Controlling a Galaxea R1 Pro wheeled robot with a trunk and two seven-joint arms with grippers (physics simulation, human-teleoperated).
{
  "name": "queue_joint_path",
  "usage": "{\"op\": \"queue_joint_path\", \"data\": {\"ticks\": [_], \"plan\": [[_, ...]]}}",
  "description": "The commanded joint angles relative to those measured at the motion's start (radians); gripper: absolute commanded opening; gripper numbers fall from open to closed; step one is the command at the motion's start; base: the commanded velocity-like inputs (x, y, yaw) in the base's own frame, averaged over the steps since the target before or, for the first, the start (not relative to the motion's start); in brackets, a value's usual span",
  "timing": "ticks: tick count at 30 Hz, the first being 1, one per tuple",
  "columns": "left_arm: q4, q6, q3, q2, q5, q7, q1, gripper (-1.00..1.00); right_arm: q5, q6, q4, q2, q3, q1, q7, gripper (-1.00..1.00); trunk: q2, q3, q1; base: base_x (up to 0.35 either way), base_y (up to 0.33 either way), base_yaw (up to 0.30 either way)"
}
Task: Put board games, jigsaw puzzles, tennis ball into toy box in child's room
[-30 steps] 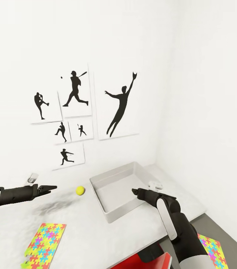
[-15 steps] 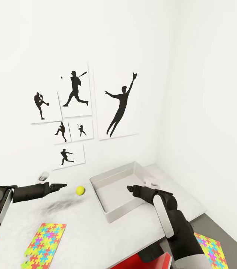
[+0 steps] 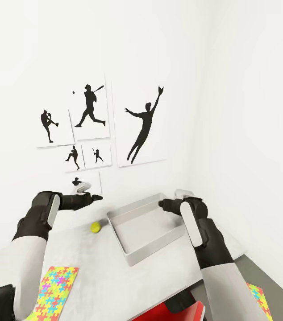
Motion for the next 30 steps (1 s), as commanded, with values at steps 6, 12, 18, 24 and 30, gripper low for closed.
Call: {"op": "queue_joint_path", "data": {"ticks": [6, 12, 18, 24, 30], "plan": [[0.160, -0.007, 0.002, -0.088, 0.003, 0.199, -0.096, 1.00, -0.013, 0.008, 0.087, 0.000, -0.001, -0.064, -0.110, 1.00, -0.001, -0.001, 0.000, 0.000, 0.000, 0.000], [0.213, -0.052, 0.003, -0.140, 0.006, 0.313, -0.118, 1.00, -0.034, 0.005, 0.184, 0.000, -0.003, -0.115, -0.167, 1.00, -0.001, -0.001, 0.000, 0.000, 0.000, 0.000], [0.288, -0.099, 0.003, -0.194, 0.007, 0.430, -0.122, 1.00, -0.124, -0.015, 0.280, 0.000, -0.003, -0.158, -0.272, 1.00, -0.001, -0.001, 0.000, 0.000, 0.000, 0.000], [0.318, -0.120, 0.004, -0.199, 0.007, 0.468, -0.123, 1.00, -0.242, -0.043, 0.316, 0.000, -0.003, -0.164, -0.436, 1.00, -0.001, -0.001, 0.000, 0.000, 0.000, 0.000], [0.323, -0.116, 0.005, -0.200, 0.006, 0.473, -0.123, 1.00, -0.307, -0.052, 0.322, 0.000, -0.003, -0.164, -0.527, 1.00, -0.001, -0.001, 0.000, 0.000, 0.000, 0.000]]}}
